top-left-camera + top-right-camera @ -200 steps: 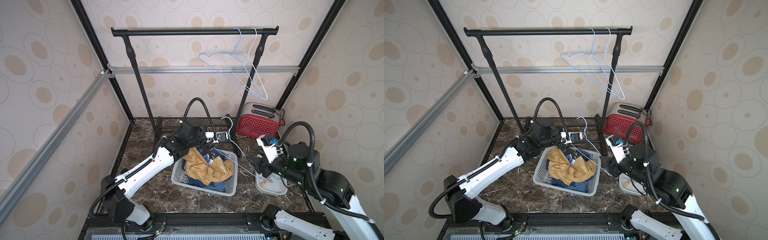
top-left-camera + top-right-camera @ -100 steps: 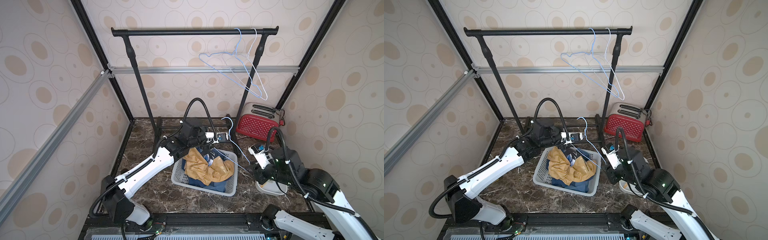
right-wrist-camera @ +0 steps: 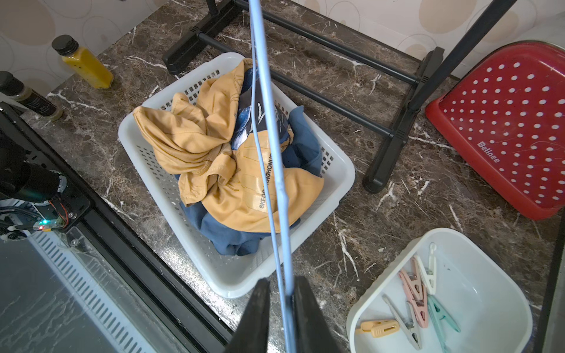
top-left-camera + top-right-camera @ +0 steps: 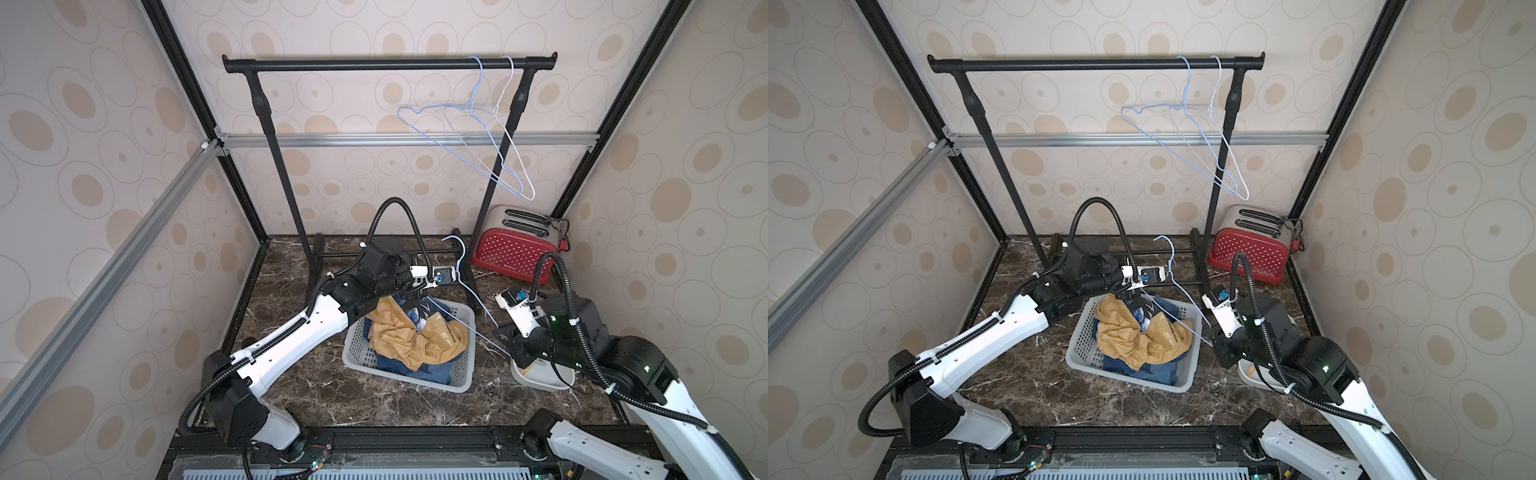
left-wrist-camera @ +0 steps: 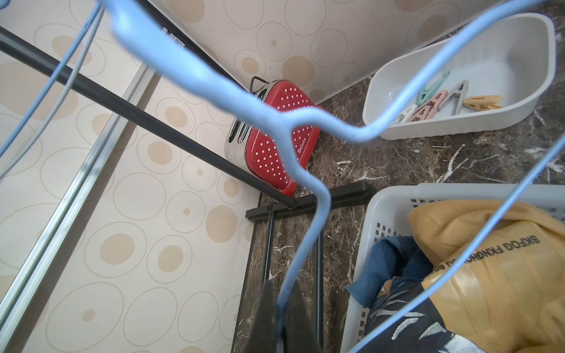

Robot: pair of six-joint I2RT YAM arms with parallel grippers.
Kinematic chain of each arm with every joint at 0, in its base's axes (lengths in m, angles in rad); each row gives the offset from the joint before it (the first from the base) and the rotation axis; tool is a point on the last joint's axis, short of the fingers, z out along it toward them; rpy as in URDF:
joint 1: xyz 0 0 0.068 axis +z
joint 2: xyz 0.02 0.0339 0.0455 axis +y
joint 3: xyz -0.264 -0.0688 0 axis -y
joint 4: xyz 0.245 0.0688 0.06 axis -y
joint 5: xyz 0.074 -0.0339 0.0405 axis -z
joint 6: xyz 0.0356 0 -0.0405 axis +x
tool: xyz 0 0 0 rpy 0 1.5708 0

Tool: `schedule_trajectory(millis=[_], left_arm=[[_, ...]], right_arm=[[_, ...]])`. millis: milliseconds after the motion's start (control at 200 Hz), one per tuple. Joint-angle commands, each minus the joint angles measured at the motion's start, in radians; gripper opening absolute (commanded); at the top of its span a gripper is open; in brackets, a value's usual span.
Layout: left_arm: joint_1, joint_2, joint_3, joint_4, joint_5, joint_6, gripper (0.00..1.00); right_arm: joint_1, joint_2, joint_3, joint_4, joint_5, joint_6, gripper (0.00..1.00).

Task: Remove the clothespins securing t-shirts to the hanger
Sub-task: Place the hanger on the clothes rail.

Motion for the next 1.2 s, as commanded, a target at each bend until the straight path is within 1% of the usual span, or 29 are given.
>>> schedule_trajectory(millis=[0,75,130,225,270,421,461,646,756,856,997,1192], left_arm=[[0.007,-0.026,0.009,0.027,0.018,-0.008,0.0],[0.007,-0.026,0.009,0.027,0.019,-0.008,0.0],[0.009,-0.026,0.009,0.027,0.018,-0.01,0.0],[0.009,-0.026,0.009,0.027,0.018,-0.012,0.0],[0.009,-0.026,0.009,0.03,0.019,-0.015,0.0],[0.008,-0.026,0.007,0.039,0.023,-0.025,0.04],[0.008,-0.026,0.004,0.042,0.02,-0.027,0.09],[0.009,-0.03,-0.008,0.061,-0.002,-0.035,0.47],[0.009,-0.039,-0.014,0.067,-0.013,-0.037,0.61],[0.01,-0.056,-0.026,0.078,-0.022,-0.042,0.73],[0.014,-0.089,-0.052,0.094,-0.053,-0.055,0.8],[0.029,-0.144,-0.084,0.079,-0.078,-0.078,0.83]], right_arm=[[-0.011,-0.002,-0.009,-0.007,-0.001,-0.016,0.2],[-0.013,-0.004,-0.013,-0.007,-0.009,-0.023,0.2],[-0.015,-0.003,-0.013,-0.004,-0.015,-0.024,0.18],[-0.018,-0.005,-0.017,0.007,-0.025,-0.023,0.04],[-0.018,-0.003,-0.018,0.013,-0.027,-0.023,0.0],[-0.021,0.01,-0.007,0.019,-0.028,-0.023,0.0],[-0.019,0.014,0.0,0.02,-0.029,-0.022,0.0],[-0.019,0.035,0.032,0.041,-0.036,0.008,0.0],[-0.019,0.056,0.038,0.06,-0.036,0.023,0.0],[-0.021,0.076,0.043,0.079,-0.008,0.04,0.0],[-0.019,0.101,0.057,0.13,0.021,0.071,0.0],[-0.019,0.165,0.12,0.169,0.04,0.064,0.0]])
